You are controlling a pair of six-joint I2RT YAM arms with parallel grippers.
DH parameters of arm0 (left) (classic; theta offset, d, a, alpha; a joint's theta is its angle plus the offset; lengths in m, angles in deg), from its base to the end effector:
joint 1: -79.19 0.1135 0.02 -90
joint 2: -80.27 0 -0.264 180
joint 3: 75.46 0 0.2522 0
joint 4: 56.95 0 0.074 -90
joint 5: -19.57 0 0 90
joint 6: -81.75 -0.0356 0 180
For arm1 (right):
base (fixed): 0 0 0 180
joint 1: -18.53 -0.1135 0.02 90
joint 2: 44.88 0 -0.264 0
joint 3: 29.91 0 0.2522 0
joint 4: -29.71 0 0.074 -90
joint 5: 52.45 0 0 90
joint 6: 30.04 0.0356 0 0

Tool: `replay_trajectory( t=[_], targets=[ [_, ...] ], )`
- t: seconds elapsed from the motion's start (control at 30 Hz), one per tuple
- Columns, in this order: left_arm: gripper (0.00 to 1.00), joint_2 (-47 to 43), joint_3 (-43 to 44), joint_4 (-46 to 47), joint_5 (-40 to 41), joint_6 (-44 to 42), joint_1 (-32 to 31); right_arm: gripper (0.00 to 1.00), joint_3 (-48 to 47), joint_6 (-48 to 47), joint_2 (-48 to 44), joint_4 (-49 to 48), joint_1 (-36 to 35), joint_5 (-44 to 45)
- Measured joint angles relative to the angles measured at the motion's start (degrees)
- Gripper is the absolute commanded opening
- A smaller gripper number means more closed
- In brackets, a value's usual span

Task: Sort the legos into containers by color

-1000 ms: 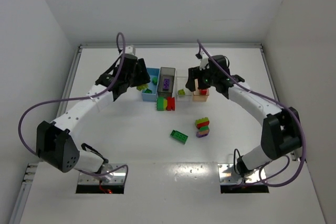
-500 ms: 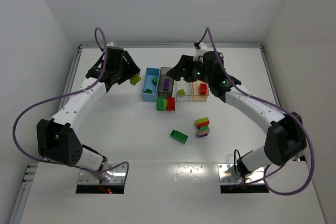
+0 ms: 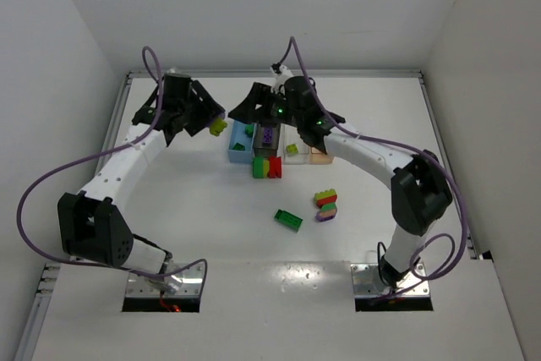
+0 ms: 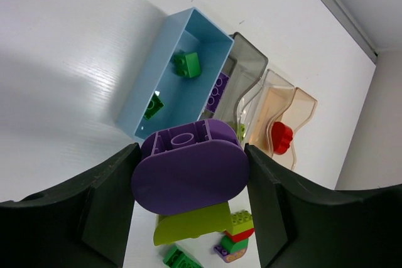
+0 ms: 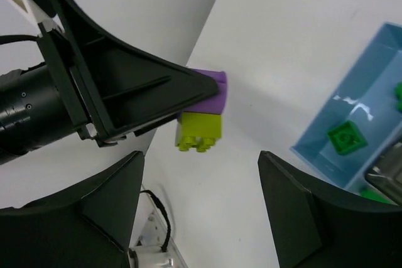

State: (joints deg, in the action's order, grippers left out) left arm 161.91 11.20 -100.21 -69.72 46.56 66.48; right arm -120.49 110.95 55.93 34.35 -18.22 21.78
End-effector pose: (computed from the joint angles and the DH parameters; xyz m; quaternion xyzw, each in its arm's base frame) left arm 0.3112 -0.0697 0.3289 -0.3257 0.8387 -0.2379 0.3660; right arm 0.3326 0.2604 0.3002 0.0143 0.7895 0.4969 0.3600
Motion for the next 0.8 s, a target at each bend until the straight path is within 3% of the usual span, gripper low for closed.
replay_trajectory(
  t=[0.6, 0.8],
  targets=[
    [0.0, 0.0, -0.1, 1.4, -6.6, 1.2, 1.5, 0.73, -4.4, 0.0, 6.2, -1.2, -5.3, -0.9],
    [0.0, -0.1, -0.7, 2.6, -7.0, 1.3, 1.6, 0.66, -6.4, 0.0, 7.1, -0.7, -5.4, 0.0]
  ],
)
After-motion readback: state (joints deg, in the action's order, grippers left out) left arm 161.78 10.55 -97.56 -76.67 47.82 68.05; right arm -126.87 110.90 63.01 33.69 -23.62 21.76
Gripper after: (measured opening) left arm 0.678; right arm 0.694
